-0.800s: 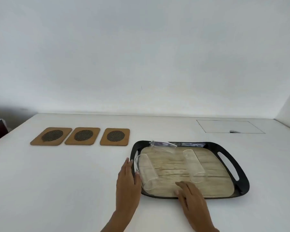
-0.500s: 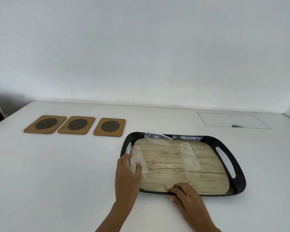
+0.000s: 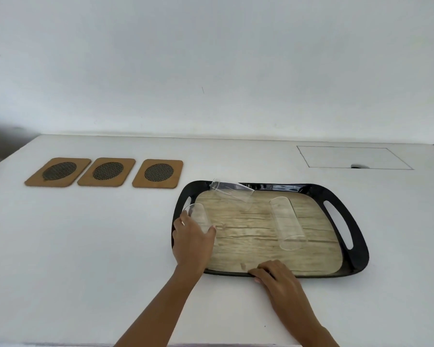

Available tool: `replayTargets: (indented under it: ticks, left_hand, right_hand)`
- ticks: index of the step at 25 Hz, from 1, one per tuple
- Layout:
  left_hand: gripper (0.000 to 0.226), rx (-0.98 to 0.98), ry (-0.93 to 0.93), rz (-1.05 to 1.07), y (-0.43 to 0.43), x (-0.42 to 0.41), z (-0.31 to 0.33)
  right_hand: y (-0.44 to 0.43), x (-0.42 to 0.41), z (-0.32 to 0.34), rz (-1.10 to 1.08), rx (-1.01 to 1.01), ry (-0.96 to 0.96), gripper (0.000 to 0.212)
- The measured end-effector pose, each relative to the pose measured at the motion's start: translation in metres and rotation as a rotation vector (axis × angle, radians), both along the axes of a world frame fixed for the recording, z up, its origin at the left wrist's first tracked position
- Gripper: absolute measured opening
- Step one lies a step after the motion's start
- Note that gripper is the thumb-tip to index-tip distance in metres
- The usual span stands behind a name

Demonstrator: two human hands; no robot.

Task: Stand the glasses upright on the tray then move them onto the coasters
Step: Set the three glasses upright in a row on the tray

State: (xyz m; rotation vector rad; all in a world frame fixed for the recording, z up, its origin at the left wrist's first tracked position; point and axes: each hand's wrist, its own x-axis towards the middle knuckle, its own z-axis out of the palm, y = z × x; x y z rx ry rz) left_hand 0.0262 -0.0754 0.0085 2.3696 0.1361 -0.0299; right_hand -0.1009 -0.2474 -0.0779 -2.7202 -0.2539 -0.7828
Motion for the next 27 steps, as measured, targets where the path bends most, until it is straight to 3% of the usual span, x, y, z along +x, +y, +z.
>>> replayTargets:
  ticks: [4, 9, 14, 18, 27]
  left_hand:
    - [0.088, 0.119, 0.075, -0.021, -0.005, 0.009, 0.004]
    - [0.083, -0.039, 0.143, -0.02, -0.005, 0.023, 0.001]
    - [0.092, -0.277, -0.083, -0.098, -0.003, 0.025, 0.004]
    - [0.08, -0.392, -0.305, -0.096, -0.008, 0.03, -0.004]
    - [0.091, -0.438, -0.336, -0.14, -0.008, 0.03, -0.034]
  right_hand:
    - [0.0, -0.002, 0.002, -0.02, -0.014, 0.026, 0.019]
    - [0.001, -0.001, -0.002, -0.041, -0.013, 0.03, 0.019]
    - [0.001, -0.001, -0.002, -0.044, -0.028, -0.001, 0.018]
    - [0.0, 0.0, -0.005, -0.054, -0.04, -0.007, 0.016]
    - [-0.001, 0.0, -0.005, -0.058, -0.052, -0.052, 0.013]
